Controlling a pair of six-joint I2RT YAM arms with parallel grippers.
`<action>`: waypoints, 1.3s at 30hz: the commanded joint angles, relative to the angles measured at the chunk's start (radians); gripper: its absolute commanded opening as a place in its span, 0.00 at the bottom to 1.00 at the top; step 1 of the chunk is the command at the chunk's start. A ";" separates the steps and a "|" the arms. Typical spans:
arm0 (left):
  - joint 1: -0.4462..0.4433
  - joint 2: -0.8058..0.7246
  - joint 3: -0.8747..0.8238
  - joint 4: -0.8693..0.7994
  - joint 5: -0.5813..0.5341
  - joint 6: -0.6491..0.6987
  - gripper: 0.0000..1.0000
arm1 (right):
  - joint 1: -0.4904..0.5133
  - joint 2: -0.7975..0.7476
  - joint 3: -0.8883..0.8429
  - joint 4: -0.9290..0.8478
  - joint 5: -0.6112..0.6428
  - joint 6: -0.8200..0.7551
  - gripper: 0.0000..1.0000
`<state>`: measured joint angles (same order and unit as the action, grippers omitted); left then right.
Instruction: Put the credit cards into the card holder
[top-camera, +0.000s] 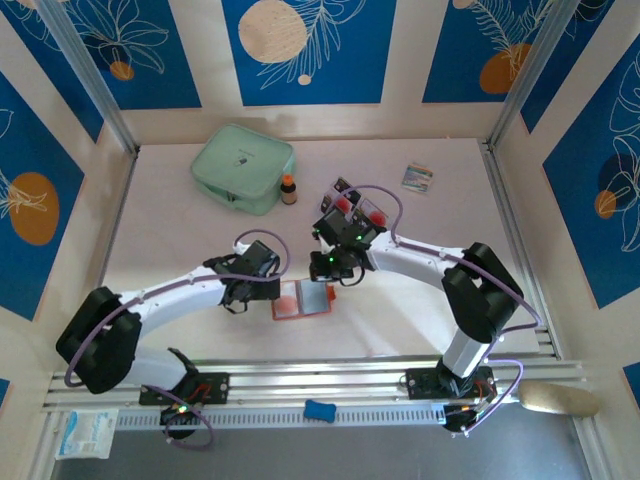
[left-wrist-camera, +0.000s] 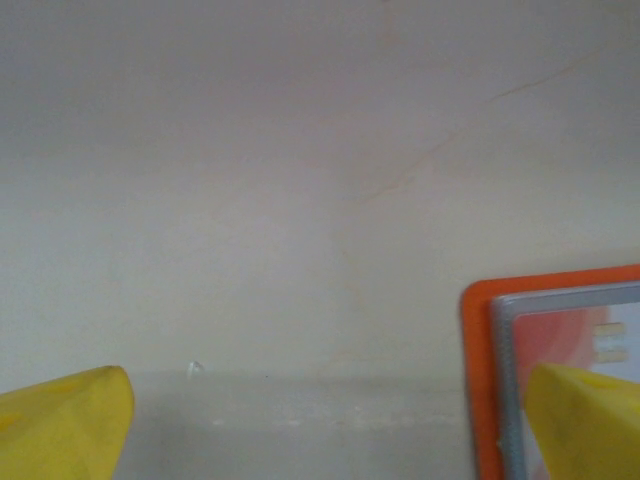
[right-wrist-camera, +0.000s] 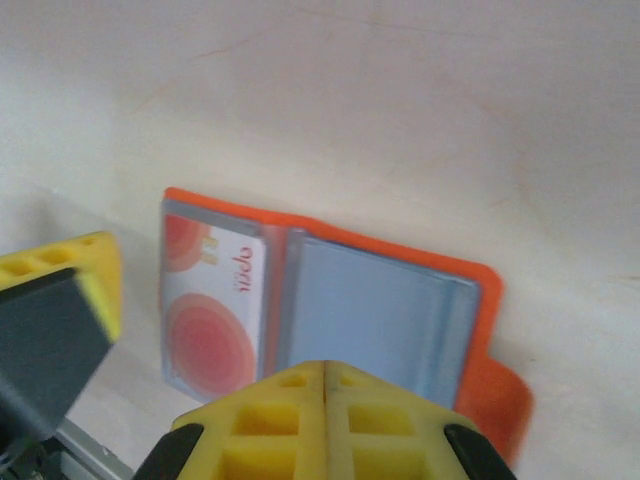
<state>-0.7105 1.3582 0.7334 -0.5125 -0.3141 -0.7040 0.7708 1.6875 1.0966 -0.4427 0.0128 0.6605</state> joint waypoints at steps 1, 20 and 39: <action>0.011 -0.032 0.042 -0.020 0.055 0.015 1.00 | -0.026 -0.020 -0.021 -0.021 -0.003 -0.028 0.04; -0.125 0.014 0.058 0.057 0.113 -0.112 1.00 | -0.056 0.102 0.005 0.028 -0.082 -0.054 0.04; -0.152 0.105 0.050 0.107 0.106 -0.096 1.00 | -0.016 0.190 -0.001 0.099 -0.158 -0.003 0.03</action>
<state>-0.8494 1.4574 0.7658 -0.4232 -0.2020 -0.8055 0.7429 1.8515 1.0863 -0.3428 -0.1062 0.6376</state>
